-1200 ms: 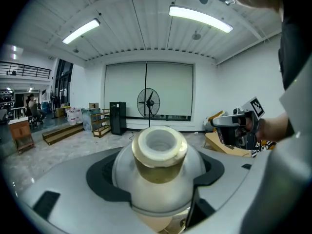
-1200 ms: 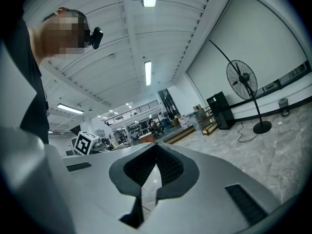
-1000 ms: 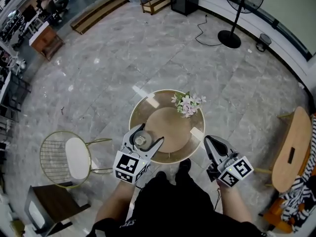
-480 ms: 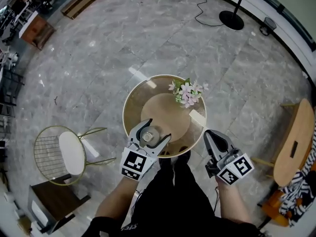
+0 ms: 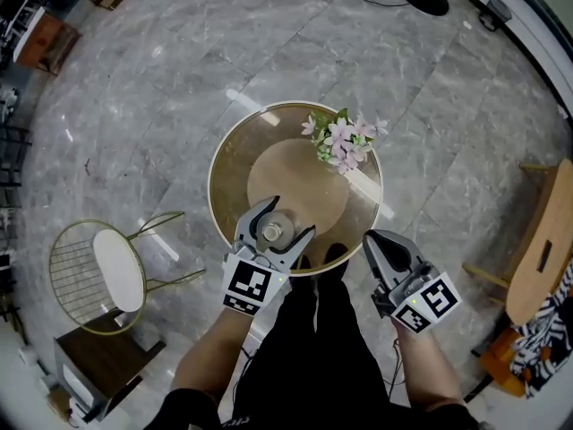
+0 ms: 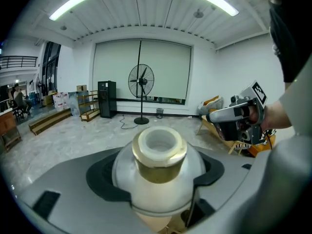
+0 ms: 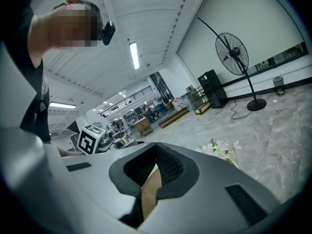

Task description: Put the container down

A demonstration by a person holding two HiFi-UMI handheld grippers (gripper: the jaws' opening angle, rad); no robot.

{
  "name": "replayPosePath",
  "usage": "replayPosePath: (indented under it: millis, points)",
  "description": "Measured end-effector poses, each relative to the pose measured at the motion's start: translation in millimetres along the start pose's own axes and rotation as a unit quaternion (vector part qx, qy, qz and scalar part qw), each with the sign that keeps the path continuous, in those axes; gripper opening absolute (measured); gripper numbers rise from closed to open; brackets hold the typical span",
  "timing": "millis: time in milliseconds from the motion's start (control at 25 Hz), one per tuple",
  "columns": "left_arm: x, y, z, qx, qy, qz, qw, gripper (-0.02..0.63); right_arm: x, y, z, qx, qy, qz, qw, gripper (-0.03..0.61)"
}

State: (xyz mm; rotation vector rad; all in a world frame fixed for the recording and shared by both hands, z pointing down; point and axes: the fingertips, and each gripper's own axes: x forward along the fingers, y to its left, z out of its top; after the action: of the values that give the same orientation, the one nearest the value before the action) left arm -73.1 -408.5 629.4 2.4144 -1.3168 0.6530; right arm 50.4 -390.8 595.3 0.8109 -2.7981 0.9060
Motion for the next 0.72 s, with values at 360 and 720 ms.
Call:
replayPosePath:
  millis: [360,720]
  points:
    - [83,-10,-65,-0.005,0.018,-0.025,0.9995,0.347,12,-59,-73,0.019,0.024,-0.013,0.999,0.015]
    - [141,-21,-127,-0.001,0.043,-0.038,0.9984,0.347,17,-102,-122,0.022,0.047,-0.014,0.999,0.015]
